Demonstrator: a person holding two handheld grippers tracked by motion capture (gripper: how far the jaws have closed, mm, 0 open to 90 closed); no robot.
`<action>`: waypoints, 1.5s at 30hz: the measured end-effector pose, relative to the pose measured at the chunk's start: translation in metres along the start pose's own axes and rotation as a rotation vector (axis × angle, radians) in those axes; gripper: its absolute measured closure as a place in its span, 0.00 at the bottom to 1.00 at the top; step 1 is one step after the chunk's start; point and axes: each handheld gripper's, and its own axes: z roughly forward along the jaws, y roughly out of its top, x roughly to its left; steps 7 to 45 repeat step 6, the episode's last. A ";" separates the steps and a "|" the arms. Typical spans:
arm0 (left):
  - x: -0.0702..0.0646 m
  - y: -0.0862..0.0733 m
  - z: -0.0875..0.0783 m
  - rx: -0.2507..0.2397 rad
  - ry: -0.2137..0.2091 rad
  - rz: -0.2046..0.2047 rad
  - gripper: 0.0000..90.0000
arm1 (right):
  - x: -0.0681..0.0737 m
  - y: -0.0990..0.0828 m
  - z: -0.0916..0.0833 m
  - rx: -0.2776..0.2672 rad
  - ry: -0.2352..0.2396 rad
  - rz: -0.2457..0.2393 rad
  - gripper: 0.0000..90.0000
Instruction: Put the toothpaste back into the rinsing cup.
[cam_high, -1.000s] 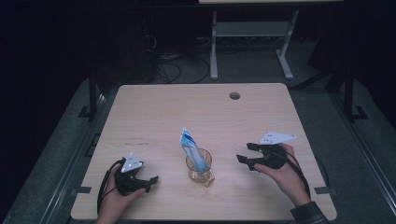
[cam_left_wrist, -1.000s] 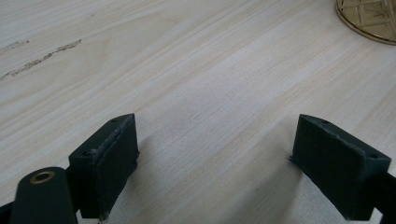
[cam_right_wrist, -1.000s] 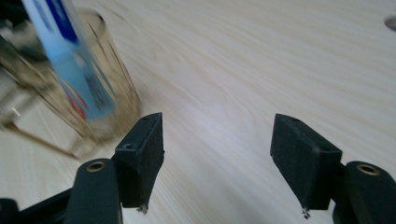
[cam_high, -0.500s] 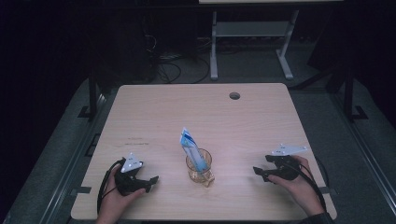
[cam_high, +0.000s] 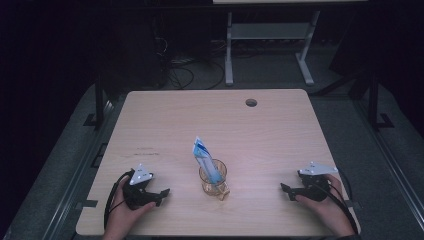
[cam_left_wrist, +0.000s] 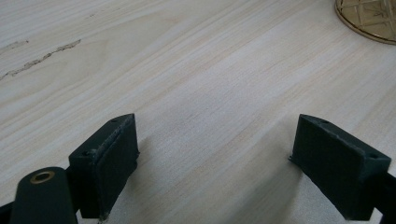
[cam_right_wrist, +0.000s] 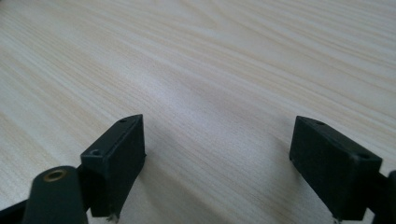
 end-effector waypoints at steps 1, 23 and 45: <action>0.000 0.000 0.000 0.001 0.000 0.001 0.15 | 0.000 -0.002 0.000 -0.009 -0.002 0.002 0.18; 0.000 0.000 0.000 0.000 0.000 0.000 0.15 | 0.000 -0.002 -0.001 -0.005 -0.004 0.002 0.17; 0.000 0.000 0.000 0.000 0.000 0.000 0.15 | 0.000 -0.002 -0.001 -0.005 -0.004 0.002 0.17</action>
